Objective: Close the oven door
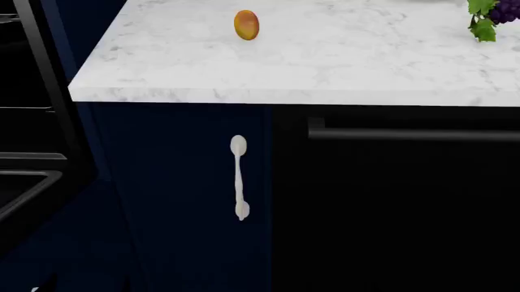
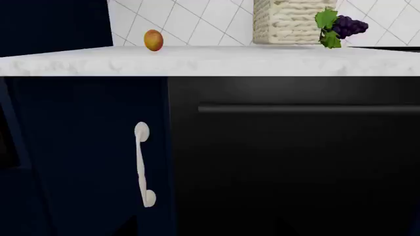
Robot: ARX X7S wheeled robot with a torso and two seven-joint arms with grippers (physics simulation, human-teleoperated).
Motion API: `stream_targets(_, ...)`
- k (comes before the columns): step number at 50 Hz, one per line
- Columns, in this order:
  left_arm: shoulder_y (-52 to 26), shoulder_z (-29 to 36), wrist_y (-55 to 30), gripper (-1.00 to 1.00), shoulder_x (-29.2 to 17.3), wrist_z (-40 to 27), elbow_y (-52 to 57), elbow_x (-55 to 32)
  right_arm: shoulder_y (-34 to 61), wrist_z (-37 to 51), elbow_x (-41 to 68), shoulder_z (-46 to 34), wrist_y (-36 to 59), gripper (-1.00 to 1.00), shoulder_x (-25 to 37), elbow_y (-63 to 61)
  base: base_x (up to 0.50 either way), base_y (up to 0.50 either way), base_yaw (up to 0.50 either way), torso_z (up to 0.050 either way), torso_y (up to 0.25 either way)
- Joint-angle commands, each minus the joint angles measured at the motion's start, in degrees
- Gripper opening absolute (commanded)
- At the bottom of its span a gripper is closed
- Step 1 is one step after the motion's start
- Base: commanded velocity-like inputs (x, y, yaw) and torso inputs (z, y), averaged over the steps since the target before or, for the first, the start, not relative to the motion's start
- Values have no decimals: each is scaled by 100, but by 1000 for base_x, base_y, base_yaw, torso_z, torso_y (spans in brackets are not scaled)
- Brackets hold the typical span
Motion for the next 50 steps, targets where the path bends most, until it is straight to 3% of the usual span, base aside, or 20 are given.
stream_targets(1, 0, 64, 0, 100, -57, -64, 0, -56, 0, 72, 54, 0, 0, 100, 54, 0, 0, 0, 0, 0, 0)
stream_targets(13, -111, 313, 77, 100, -236, -497, -279, -88, 56, 403, 117, -393, -17, 100, 255, 92, 0, 0, 0, 0, 0)
stream_targets(15, -178, 359, 564, 100, -247, -536, -845, -71, 54, 450, 92, -437, 39, 100, 281, 54, 0, 0, 0, 0, 0)
stream_targets(16, -115, 382, 182, 100, -269, -537, -403, -90, 51, 502, 65, -446, 43, 100, 288, 33, -332, 0, 0, 0, 0)
stream_targets(17, -156, 406, 688, 100, -266, -556, -929, -75, 48, 505, 75, -467, 9, 100, 299, 42, -402, 0, 0, 0, 0)
stream_targets(18, -96, 402, 168, 100, -292, -566, -339, -119, 49, 519, 88, -476, -16, 100, 305, 63, -406, 0, 0, 0, 0)
stream_targets(20, -94, 417, 183, 100, -314, -595, -329, -138, 46, 526, 130, -497, -54, 100, 320, 87, -404, 0, 0, 0, 0)
stream_targets(22, -120, 435, 464, 100, -325, -671, -585, -90, 47, 536, 160, -515, -94, 100, 339, 124, -408, 0, 0, 0, 0)
stream_targets(23, -190, 455, 1014, 100, -314, -687, -1204, -76, 45, 548, 164, -527, -104, 100, 347, 133, -406, 0, 0, 0, 0)
stream_targets(24, -125, 458, 443, 100, -348, -688, -582, -108, 44, 558, 172, -538, -135, 100, 354, 165, -406, 0, 0, 0, 0)
stream_targets(27, -124, 490, 421, 100, -374, -732, -532, -106, 40, 583, 204, -558, -184, 100, 380, 197, -397, 0, 0, 0, 0)
stream_targets(28, -259, 515, 1280, 100, -341, -739, -1392, -91, 39, 594, 213, -564, -198, 100, 387, 203, -371, 0, 0, 0, 0)
stream_targets(31, -125, 524, 410, 100, -400, -762, -502, -159, 31, 626, 225, -590, -247, 100, 408, 241, -365, 0, 0, 0, 0)
stream_targets(34, -122, 547, 428, 100, -418, -795, -506, -175, 16, 671, 226, -619, -249, 100, 423, 223, -363, 0, 0, 0, 0)
stream_targets(35, -200, 564, 1104, 100, -391, -778, -1251, -176, 13, 675, 235, -628, -259, 100, 430, 221, -363, 0, 0, 0, 0)
stream_targets(37, -108, 573, 414, 100, -443, -812, -468, -200, 18, 688, 246, -650, -273, 100, 439, 248, -363, 0, 0, 0, 0)
stream_targets(50, -134, 617, 360, 100, -504, -947, -383, -304, 41, 778, 280, -781, -335, 100, 520, 307, -247, 0, 0, 0, 0)
